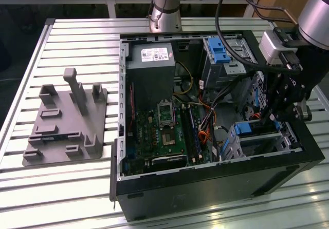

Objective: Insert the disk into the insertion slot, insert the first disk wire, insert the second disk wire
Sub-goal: 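Insert the first disk wire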

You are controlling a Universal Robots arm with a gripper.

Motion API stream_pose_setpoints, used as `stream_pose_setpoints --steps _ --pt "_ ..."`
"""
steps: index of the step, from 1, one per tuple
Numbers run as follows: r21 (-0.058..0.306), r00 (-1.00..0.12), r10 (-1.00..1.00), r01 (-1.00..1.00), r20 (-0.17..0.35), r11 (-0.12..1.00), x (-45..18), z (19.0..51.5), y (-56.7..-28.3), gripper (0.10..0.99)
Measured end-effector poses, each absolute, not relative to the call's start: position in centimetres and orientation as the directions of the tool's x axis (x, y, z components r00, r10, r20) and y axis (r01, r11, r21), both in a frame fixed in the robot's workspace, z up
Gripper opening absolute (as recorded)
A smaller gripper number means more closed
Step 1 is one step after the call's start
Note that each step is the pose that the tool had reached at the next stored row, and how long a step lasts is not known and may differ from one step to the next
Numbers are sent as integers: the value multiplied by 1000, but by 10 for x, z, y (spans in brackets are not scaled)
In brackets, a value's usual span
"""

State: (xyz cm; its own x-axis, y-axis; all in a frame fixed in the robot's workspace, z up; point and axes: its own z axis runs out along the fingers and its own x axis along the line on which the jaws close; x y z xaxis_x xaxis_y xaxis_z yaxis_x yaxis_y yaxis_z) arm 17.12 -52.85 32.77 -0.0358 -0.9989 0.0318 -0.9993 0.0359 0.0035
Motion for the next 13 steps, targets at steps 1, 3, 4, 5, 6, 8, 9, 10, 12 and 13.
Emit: stream_pose_setpoints --steps 1,3,4,5,6,8,9,10,12,13 --pt "3 -36 -999 -999 32 36 171 327 -529 176" --pt "3 -35 -999 -999 32 36 171 327 -529 176" --pt "4 -35 -999 -999 32 36 172 327 -529 176" --pt "4 -35 -999 -999 32 35 172 326 -529 176" --pt "3 -35 -999 -999 32 35 172 326 -529 176" --pt "4 -35 -999 -999 32 35 172 326 -529 176" --pt "4 -35 -999 -999 32 35 172 326 -529 176" --pt "3 -34 -999 -999 32 35 172 326 -530 176" --pt "4 -34 -999 -999 31 34 172 325 -531 188" --pt "4 -34 -999 -999 31 34 172 325 -531 188"
